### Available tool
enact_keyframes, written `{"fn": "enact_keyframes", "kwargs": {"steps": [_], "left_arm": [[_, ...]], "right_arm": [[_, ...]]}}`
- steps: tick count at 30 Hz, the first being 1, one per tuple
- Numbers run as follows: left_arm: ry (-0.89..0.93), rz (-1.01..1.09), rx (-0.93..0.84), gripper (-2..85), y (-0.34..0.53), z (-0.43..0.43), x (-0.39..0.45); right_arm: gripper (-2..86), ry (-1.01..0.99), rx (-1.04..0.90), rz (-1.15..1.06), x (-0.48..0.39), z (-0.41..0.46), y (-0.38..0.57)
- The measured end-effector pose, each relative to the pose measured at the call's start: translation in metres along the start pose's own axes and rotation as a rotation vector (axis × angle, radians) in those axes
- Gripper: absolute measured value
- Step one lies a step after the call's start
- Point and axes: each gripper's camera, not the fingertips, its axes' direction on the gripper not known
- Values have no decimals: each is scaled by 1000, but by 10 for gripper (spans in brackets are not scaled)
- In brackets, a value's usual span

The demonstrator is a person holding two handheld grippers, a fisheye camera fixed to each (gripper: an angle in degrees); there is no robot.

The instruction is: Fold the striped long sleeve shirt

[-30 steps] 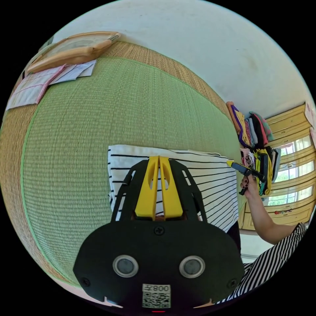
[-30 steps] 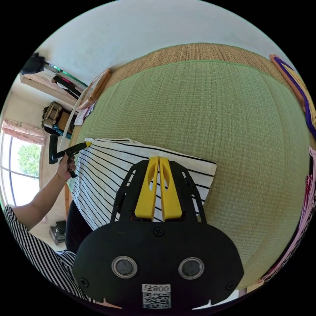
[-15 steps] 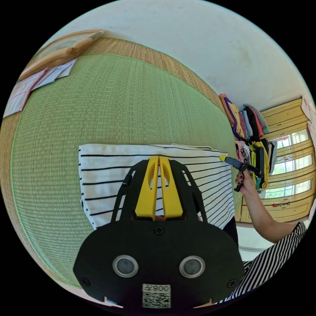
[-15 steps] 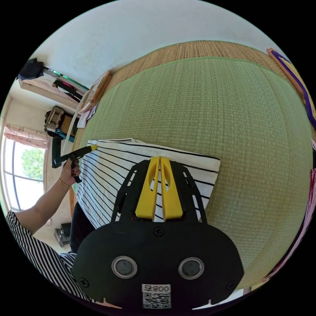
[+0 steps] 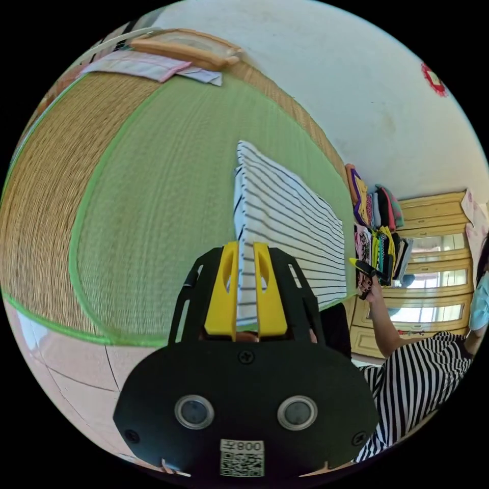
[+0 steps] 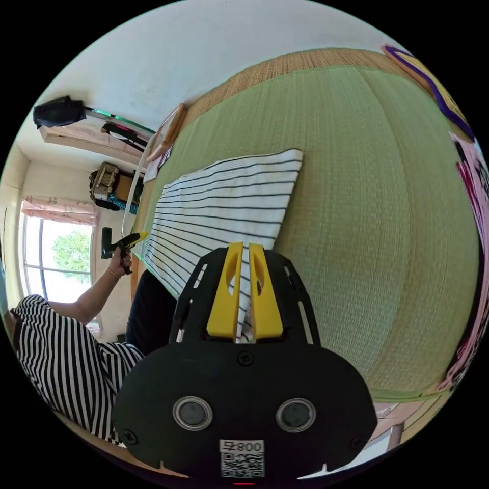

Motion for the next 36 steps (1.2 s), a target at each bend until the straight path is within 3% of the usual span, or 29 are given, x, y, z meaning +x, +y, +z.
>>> {"fn": "enact_keyframes", "kwargs": {"steps": [4, 12, 26, 36], "left_arm": [[47, -63, -14, 76, 50, -18, -30], [-58, 21, -99, 74, 85, -29, -31], [-63, 0, -97, 12, 120, -84, -32], [-67, 7, -87, 7, 138, -137, -19]], "right_arm": [[44, -90, 6, 78, 19, -1, 48], [60, -125, 27, 137, 33, 14, 115], [77, -19, -17, 55, 28, 58, 117], [17, -12, -77, 29, 32, 75, 114]]}}
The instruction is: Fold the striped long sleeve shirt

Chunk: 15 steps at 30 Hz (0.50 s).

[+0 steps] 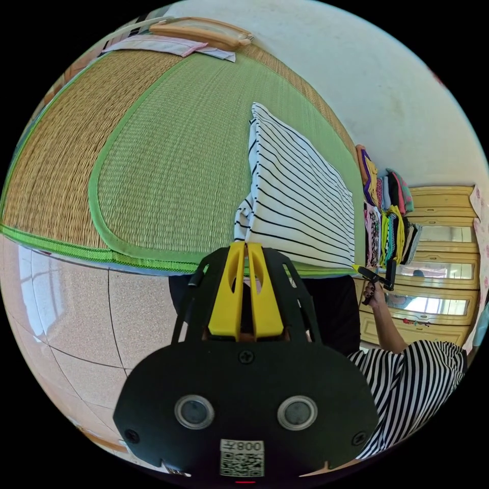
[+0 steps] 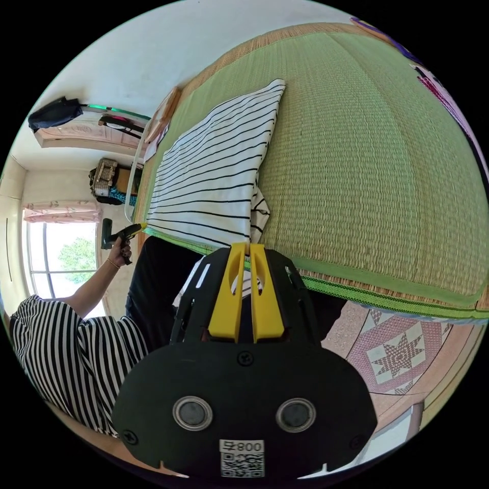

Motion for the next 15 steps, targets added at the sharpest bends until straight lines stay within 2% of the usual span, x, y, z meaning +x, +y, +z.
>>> {"fn": "enact_keyframes", "kwargs": {"steps": [15], "left_arm": [[-16, -25, -10, 7, 20, -90, 45]], "right_arm": [[8, -63, -36, 52, 9, 28, 15]]}}
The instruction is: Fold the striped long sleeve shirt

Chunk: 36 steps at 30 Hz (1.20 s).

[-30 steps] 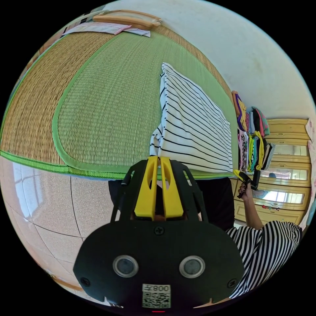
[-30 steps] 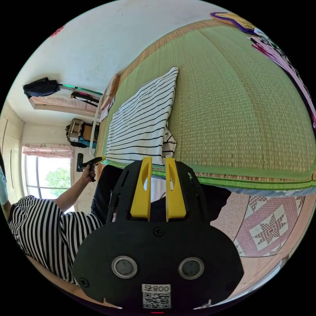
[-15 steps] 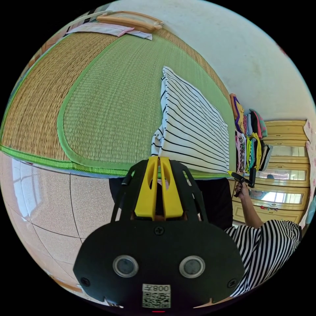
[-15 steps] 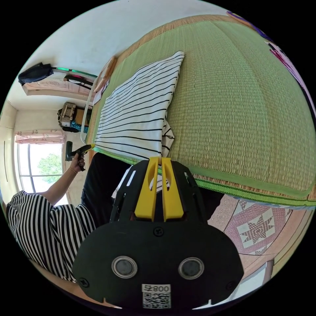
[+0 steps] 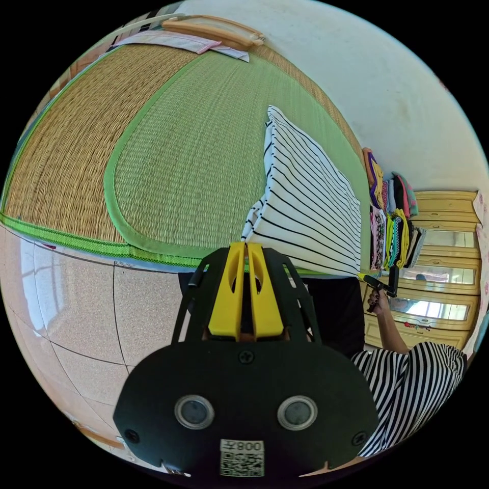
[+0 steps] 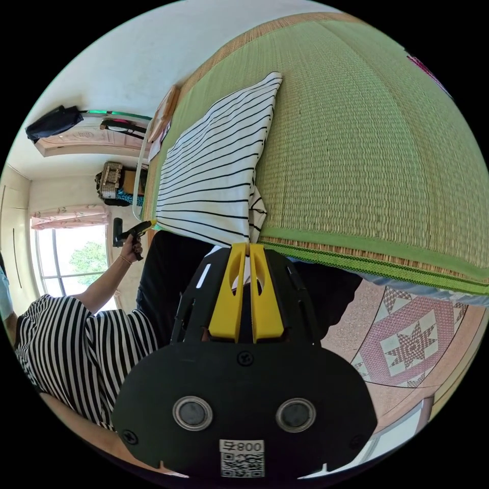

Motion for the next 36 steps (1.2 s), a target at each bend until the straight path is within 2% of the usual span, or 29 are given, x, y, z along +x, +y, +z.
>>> {"fn": "enact_keyframes", "kwargs": {"steps": [4, 9, 12, 17, 21, 23, 29, 34, 36], "left_arm": [[8, -11, 11, 8, 5, -31, 24], [-76, -29, 72, 7, 18, -81, 63], [-34, 56, 120, 9, 24, -108, 112], [79, 427, -5, 33, 17, -98, 273], [89, 722, -113, 61, 22, -76, 401], [53, 885, -156, 77, 31, -66, 478], [-160, 1135, -172, 99, 58, -63, 608], [-359, 1175, -139, 46, 70, -79, 659], [-353, 1166, -138, 31, 70, -93, 672]], "right_arm": [[8, -10, 1, 15, 3, 6, -2], [8, -12, 7, 7, 3, 13, -2], [8, -37, 26, 9, 5, 14, 0], [7, -89, 56, 6, 8, 15, 3], [7, -140, 92, -5, 7, 11, 5], [7, -155, 100, -11, 6, 11, 4], [8, -204, 128, -35, 3, 10, -3], [9, -216, 109, -59, 1, 18, -10], [9, -220, 104, -65, 1, 20, -13]]}}
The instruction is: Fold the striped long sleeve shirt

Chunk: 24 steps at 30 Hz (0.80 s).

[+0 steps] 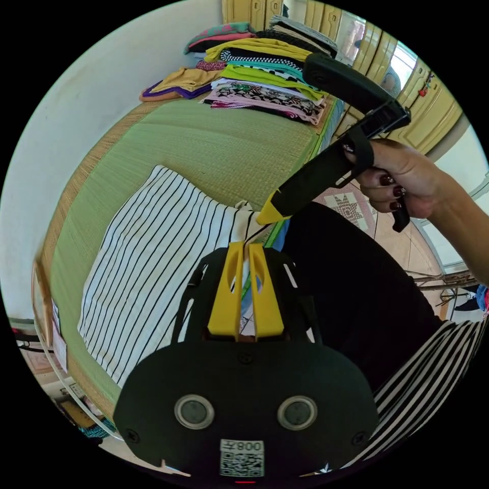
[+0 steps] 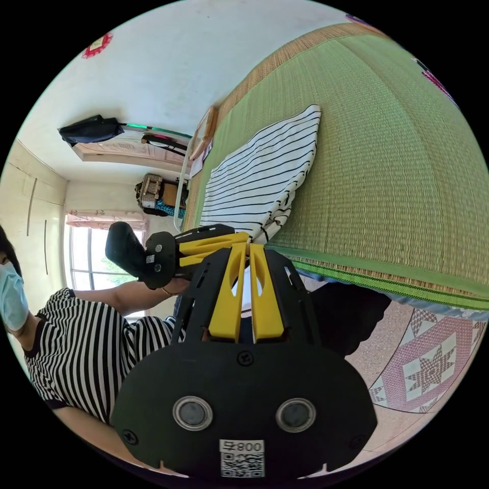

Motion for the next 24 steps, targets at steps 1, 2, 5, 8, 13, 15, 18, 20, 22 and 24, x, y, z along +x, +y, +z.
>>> {"fn": "enact_keyframes", "kwargs": {"steps": [1, 2, 5, 8, 13, 15, 18, 20, 22, 24], "left_arm": [[14, -14, 6, 25, -3, -12, -1], [25, -33, 12, 21, -6, -23, -3], [54, -79, 22, 16, -12, -49, -9], [75, -104, 35, 13, -19, -74, -14], [100, -121, 42, 12, -27, -109, -22], [107, -128, 48, 12, -29, -122, -26], [120, -136, 53, 12, -31, -140, -33], [131, -151, 62, 12, -30, -154, -40], [143, -170, 76, 12, -29, -165, -47], [164, -199, 95, 12, -27, -176, -57]], "right_arm": [[10, -2, 4, -2, 1, 0, 0], [10, -15, 15, -6, 3, -2, 0], [11, -21, 78, 31, 19, -12, -1], [22, -40, 139, 94, 43, -17, -11], [58, -61, 156, 154, 67, -3, -45], [71, -50, 145, 180, 76, 6, -64], [86, -27, 137, 204, 82, 15, -84], [94, -29, 133, 210, 85, 19, -95], [97, -45, 140, 214, 87, 21, -105], [102, -43, 140, 214, 86, 22, -118]]}}
